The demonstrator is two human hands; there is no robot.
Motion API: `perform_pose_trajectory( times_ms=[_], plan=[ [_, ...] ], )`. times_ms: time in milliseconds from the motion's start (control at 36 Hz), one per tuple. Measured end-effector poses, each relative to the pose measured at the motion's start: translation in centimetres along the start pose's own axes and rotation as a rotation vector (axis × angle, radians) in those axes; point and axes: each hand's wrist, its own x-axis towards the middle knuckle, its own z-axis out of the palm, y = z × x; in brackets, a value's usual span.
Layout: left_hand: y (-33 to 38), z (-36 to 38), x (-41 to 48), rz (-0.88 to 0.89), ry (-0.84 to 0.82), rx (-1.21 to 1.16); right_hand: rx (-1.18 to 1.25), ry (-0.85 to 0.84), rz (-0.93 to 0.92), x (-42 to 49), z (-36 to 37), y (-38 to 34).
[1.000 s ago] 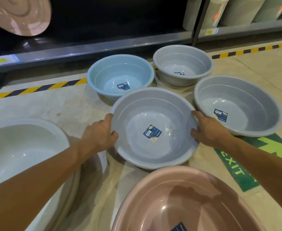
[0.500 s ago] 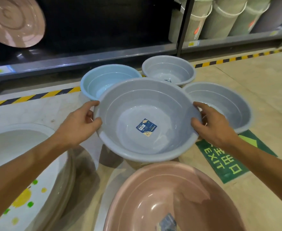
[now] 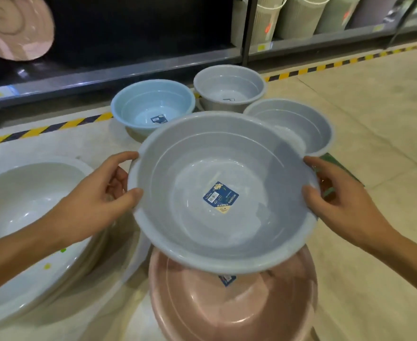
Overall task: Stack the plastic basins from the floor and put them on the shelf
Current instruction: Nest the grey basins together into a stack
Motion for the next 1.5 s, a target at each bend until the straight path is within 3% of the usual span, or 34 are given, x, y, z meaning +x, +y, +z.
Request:
perform_pose_trajectory(
  times_ms=[167,584,917,1501],
  plan=[
    [-0.8,2.2,-4.9,0.078,-0.009,-0.030,-0.047,-0.036,-0.011,-4.7,-0.6,0.8],
    [-4.1,6.6,-11.5,0.000,-0.112,0.021,-0.054,-0.131,0.055,-12.0,1.9,2.4],
    [-6.3,8.3,-12.2,-0.016,-0.211,0.124,-0.124,-0.212,0.078,-14.0,4.4,5.2],
    [-6.9,9.8,-11.4,-0.033,-0.228,0.252,-0.181,-0.237,0.113,-14.0,6.1,6.3]
  ],
)
